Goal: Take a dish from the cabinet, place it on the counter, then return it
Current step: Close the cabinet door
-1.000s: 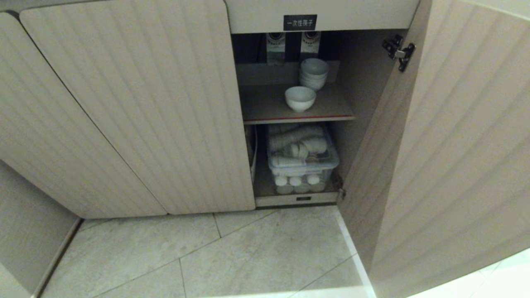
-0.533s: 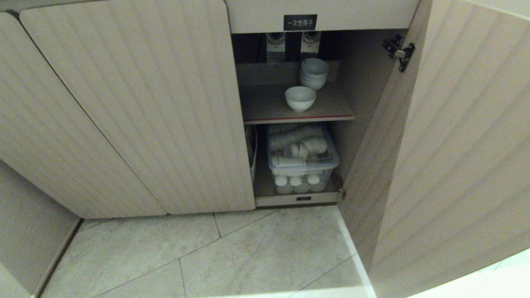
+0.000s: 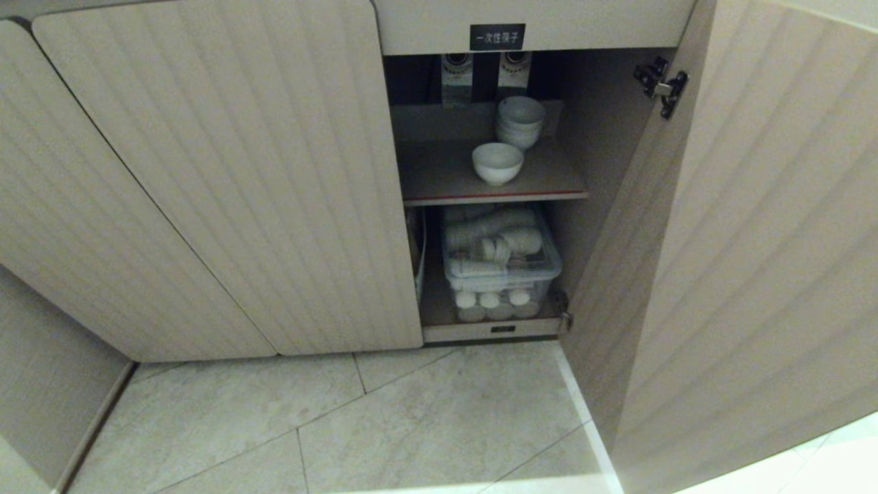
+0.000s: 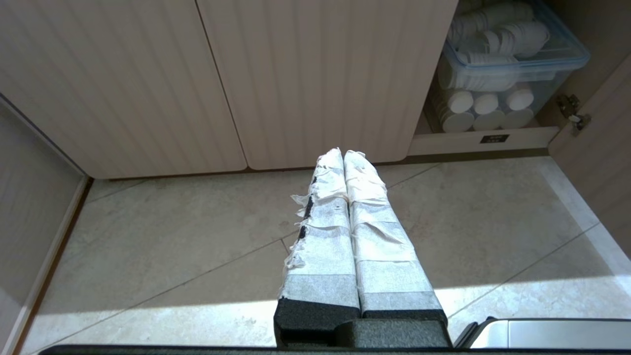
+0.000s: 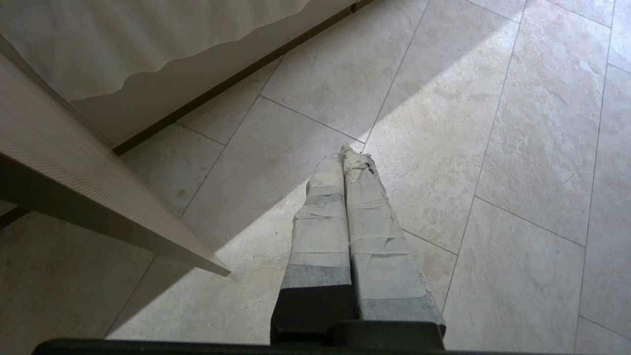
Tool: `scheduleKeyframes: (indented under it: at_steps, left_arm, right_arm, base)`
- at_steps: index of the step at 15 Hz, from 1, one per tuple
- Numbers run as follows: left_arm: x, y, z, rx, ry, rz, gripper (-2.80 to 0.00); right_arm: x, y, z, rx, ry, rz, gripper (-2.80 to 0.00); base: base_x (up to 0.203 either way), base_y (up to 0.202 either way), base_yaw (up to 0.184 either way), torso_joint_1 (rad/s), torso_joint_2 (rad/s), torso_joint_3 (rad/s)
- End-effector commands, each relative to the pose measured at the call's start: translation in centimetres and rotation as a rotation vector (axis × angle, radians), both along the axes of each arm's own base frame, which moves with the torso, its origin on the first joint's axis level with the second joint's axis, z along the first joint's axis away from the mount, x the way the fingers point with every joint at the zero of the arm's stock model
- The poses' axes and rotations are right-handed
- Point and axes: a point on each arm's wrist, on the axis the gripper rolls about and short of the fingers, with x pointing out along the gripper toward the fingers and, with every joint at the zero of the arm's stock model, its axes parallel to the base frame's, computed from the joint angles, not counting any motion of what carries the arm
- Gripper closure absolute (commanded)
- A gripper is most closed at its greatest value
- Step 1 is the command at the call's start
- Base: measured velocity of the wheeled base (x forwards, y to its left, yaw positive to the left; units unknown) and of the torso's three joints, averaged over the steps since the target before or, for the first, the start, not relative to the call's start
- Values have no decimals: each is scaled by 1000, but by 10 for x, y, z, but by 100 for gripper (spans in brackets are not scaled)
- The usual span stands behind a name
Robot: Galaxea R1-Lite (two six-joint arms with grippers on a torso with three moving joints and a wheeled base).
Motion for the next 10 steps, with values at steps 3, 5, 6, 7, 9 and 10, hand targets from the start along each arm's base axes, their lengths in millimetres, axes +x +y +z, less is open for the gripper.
scheduleKeyframes:
  at_steps: [3, 5, 6, 7, 9, 10]
  left_arm:
    - [0, 0, 0, 0, -1, 0, 0]
    - [0, 0, 0, 0, -1, 0, 0]
    - [0, 0, 0, 0, -1, 0, 0]
    - [0, 0, 0, 0, -1, 1, 0]
    - [0, 0, 0, 0, -1, 0, 0]
    - [0, 0, 0, 0, -1, 0, 0]
  right_arm:
    - [10, -3, 9, 8, 15, 1, 0]
    - [12, -2, 12, 26, 2, 64, 0]
    - [13, -1, 13, 44, -7, 105, 0]
    - [13, 0, 13, 77, -25, 133, 0]
    - [15, 1, 14, 104, -44, 206, 0]
    - [17, 2, 17, 108, -80, 255, 0]
  base:
    - [0, 0, 0, 0, 0, 0]
    - [0, 0, 0, 0, 0, 0]
    - [0, 0, 0, 0, 0, 0]
    - [0, 0, 0, 0, 0, 0]
    - [0, 0, 0, 0, 0, 0]
    - [0, 0, 0, 0, 0, 0]
